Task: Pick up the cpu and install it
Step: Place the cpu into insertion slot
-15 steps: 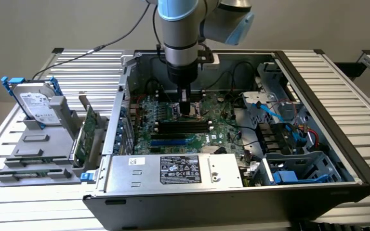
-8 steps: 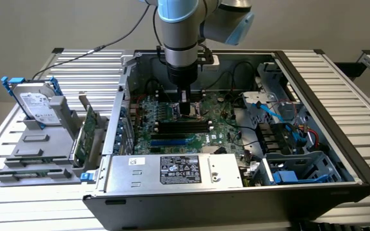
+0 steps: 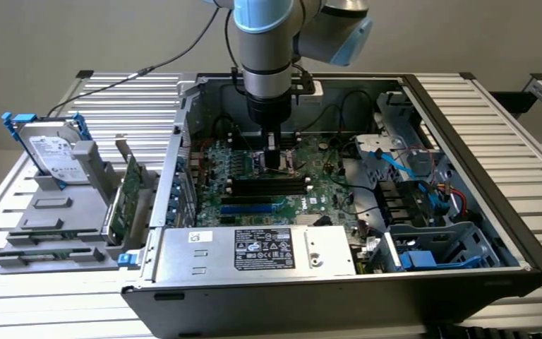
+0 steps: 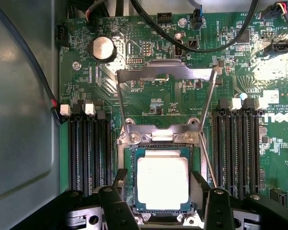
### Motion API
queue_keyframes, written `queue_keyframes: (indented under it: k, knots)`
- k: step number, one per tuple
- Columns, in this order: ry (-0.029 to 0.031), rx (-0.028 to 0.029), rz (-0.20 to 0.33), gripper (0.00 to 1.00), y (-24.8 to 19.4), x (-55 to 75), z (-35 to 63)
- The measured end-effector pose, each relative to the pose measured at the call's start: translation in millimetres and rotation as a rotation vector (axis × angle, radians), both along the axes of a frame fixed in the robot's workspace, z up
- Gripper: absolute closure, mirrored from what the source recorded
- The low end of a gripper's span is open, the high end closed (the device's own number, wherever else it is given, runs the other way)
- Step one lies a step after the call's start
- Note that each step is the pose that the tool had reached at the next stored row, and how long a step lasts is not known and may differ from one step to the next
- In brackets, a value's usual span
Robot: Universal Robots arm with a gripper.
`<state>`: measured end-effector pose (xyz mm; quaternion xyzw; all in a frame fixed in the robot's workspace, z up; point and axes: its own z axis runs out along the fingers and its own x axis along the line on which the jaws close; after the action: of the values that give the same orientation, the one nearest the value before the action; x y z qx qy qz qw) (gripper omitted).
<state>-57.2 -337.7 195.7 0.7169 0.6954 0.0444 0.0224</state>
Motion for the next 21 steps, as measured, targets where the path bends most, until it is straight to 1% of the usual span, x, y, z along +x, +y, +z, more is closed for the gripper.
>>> queue_keyframes:
  k: [3,8,11,14,21]
  knots:
    - [0.0002,-0.0029,0.000,0.38,-0.1,0.7,0.0]
    - [0.0003,-0.0111,0.000,0.38,-0.5,0.8,0.0]
    - [0.0004,-0.0173,0.000,0.38,-0.6,0.8,0.1]
    - [0.0004,-0.0184,0.000,0.38,-0.5,0.8,0.0]
    - [0.0003,-0.0183,0.000,0.38,0.0,0.8,0.0]
